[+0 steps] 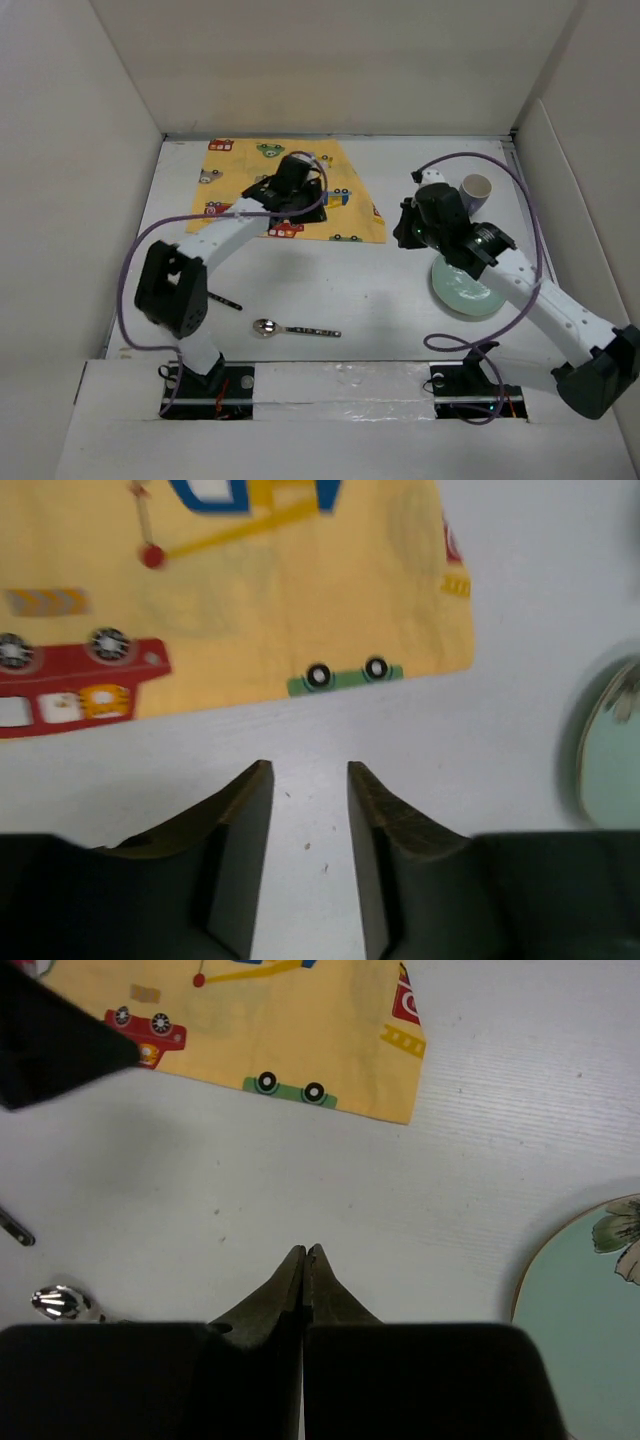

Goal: Set the dinner table for one person

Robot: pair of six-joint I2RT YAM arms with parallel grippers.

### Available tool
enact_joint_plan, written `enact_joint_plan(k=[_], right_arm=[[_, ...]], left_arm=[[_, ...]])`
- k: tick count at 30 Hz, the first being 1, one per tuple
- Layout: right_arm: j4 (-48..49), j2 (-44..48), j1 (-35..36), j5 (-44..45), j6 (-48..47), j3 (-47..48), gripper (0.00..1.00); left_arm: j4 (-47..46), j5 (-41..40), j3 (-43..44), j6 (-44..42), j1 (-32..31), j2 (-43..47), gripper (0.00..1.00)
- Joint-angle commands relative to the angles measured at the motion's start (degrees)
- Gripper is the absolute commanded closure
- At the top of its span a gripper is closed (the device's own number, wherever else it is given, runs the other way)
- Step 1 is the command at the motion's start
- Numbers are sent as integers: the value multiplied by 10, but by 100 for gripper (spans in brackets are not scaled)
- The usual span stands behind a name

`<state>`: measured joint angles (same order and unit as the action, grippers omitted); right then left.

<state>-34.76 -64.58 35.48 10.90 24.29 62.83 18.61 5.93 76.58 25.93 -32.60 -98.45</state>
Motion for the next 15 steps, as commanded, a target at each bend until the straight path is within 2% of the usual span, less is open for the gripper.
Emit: enact_joint_plan(k=[1, 2, 4, 6, 7, 8, 9, 10, 13, 15], right_arm=[[74, -52, -14, -12, 14, -6, 100], [92, -86, -22, -11, 19, -4, 100], [104, -122, -38, -15, 29, 2, 100], [113, -175, -62, -22, 48, 11, 100], [127, -205, -75, -29, 58, 13, 94], [127, -205, -81, -29, 58, 13, 94], [131, -230, -87, -32, 60, 15, 87], [134, -242, -87, -33, 62, 19, 72], [141, -284, -100, -33, 64, 30, 51], [144, -304, -100, -33, 66, 36, 46]], left_arm=[[-48, -79, -64, 45, 81, 120, 70], [-57, -71, -81, 57, 137, 133, 78], [-60, -63, -125, 60, 193, 162, 80], [-61, -41, -151, 61, 273, 174, 77], [-62, -37, -179, 61, 322, 179, 69], [-62, -36, -180, 60, 322, 179, 68], [-60, -43, -184, 61, 363, 176, 68], [-57, -48, -187, 60, 379, 165, 66], [-55, -79, -183, 61, 417, 129, 63], [-56, -100, -175, 61, 423, 104, 62]])
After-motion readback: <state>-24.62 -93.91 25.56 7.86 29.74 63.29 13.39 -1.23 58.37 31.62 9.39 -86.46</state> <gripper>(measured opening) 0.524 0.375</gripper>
